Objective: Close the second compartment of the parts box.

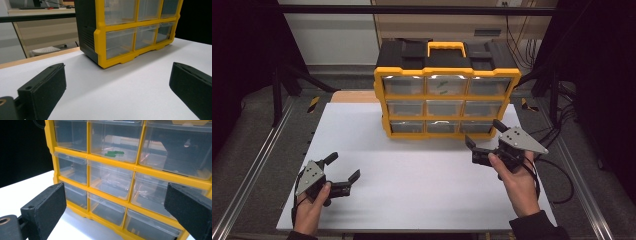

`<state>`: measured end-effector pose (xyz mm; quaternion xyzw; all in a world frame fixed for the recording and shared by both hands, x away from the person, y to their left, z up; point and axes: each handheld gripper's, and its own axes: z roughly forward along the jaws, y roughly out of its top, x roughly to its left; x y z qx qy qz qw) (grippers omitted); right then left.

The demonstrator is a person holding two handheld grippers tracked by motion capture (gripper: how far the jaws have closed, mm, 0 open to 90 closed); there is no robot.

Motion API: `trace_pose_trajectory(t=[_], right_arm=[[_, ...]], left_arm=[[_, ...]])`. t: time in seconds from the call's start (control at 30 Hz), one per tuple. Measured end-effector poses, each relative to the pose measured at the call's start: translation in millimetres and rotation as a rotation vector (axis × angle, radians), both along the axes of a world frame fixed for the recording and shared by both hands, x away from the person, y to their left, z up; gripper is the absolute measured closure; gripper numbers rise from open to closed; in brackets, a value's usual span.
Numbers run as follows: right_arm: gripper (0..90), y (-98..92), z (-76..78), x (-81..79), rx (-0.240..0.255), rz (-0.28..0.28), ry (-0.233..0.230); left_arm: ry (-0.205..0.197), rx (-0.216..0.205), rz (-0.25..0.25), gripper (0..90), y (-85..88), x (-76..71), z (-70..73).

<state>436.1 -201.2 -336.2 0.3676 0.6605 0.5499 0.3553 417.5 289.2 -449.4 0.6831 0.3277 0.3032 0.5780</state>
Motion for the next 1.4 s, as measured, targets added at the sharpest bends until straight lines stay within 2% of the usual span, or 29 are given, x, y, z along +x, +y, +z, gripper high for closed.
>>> trace_pose_trajectory(t=[0.6, 1.0, 1.4], right_arm=[[4.5, -8.9, -26.7, -11.2, -0.011, -0.018, 0.011], [4.0, -14.4, -54.2, -13.9, -0.02, -0.028, 0.071], [4.2, -19.9, -73.8, -16.3, -0.023, -0.038, 0.09]], left_arm=[[-0.008, 0.005, 0.0, 0.7, -1.2, -0.4, 0.4], [-0.006, 0.001, 0.0, 0.6, -1.6, 0.1, 0.0], [-0.005, 0.001, -0.003, 0.6, -2.1, 0.2, -0.1]])
